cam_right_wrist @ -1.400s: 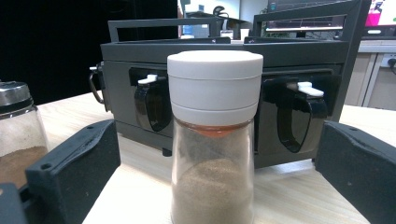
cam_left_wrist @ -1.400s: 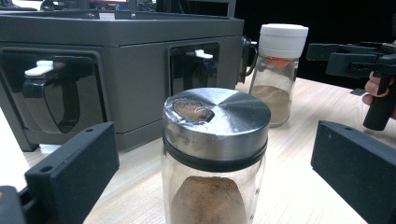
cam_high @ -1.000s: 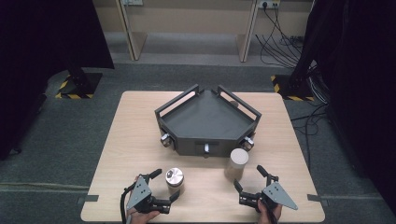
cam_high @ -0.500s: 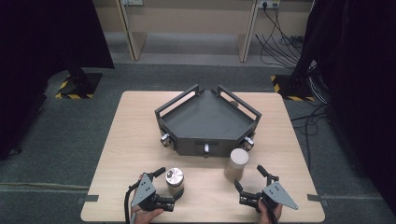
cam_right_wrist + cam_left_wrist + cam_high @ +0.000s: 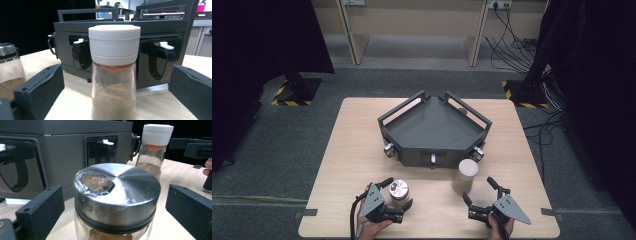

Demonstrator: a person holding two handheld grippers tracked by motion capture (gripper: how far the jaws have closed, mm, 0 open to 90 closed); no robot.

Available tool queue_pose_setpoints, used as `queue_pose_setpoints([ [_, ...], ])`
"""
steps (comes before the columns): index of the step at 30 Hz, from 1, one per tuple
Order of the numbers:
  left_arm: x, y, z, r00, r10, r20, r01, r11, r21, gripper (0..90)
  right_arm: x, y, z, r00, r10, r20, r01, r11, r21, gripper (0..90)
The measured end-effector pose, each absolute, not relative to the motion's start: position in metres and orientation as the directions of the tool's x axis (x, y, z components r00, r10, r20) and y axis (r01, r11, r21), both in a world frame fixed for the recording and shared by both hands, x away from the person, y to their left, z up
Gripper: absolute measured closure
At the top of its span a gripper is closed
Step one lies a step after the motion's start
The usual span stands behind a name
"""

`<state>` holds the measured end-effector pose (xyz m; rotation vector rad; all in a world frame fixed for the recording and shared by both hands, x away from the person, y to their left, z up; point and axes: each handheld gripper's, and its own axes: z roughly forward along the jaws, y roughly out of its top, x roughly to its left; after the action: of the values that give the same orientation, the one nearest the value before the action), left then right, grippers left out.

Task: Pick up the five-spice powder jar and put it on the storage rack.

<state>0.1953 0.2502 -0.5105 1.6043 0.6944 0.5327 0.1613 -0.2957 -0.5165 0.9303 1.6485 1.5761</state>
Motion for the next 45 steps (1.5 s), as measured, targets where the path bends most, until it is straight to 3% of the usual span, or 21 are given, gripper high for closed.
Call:
queue_pose_setpoints([
  [20,0.198,0.247,-0.506,0.709,0.705,-0.016,0.155,-0.134,0.979,29.9,0.161,-0.295,-0.517,-0.527,0.85,0.008,0.046,0.019,0.999,0.4],
  [45,0.196,0.251,-0.486,0.706,0.707,-0.046,0.163,-0.099,0.982,30.6,0.162,-0.296,-0.517,-0.527,0.85,0.012,0.048,0.015,0.999,0.5],
])
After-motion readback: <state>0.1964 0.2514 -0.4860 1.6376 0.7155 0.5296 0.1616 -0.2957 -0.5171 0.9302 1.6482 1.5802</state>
